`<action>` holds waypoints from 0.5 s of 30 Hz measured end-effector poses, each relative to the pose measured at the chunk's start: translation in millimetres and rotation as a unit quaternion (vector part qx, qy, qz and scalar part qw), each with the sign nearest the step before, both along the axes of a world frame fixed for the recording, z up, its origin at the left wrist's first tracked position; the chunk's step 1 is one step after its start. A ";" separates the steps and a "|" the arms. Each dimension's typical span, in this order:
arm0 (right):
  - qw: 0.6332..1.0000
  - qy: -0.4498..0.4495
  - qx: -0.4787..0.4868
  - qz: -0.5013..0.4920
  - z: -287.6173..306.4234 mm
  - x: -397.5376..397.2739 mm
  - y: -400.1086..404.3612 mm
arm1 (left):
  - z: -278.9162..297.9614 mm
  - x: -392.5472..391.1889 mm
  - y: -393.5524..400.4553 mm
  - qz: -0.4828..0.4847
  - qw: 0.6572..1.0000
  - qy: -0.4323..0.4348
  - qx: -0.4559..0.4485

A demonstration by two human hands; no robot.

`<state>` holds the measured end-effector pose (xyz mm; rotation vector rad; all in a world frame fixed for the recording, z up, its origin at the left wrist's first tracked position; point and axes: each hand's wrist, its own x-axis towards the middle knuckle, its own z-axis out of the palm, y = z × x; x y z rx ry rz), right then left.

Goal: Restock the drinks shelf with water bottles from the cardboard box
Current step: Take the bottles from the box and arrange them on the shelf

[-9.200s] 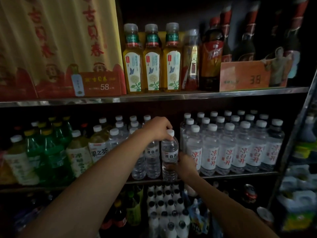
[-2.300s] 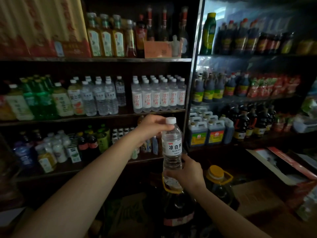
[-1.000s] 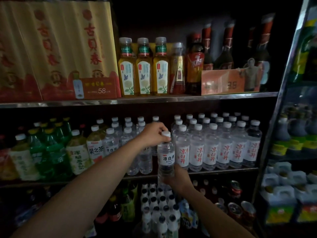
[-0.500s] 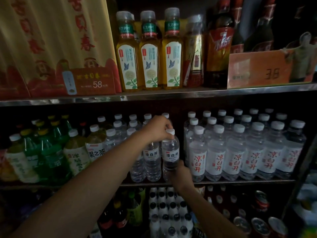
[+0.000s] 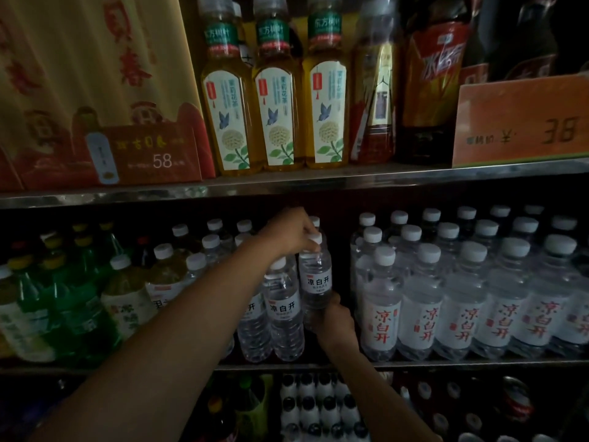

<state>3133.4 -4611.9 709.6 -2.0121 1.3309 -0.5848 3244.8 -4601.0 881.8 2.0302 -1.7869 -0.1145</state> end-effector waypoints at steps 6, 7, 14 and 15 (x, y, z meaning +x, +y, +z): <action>1.000 0.013 -0.025 -0.009 -6.1 6.0 -9.3 | -2.5 6.7 -13.8 -0.007 1.000 0.011 0.007; 1.000 0.011 -0.021 -0.008 -7.0 6.2 -9.3 | -2.1 6.8 -12.7 -0.007 1.000 0.015 0.008; 0.994 0.092 0.042 0.046 14.5 -6.2 -0.6 | 3.4 -2.0 5.9 -0.030 0.998 -0.043 0.038; 0.993 0.100 0.037 0.054 19.3 -10.1 2.4 | 4.5 -4.6 8.8 -0.031 0.997 -0.046 0.048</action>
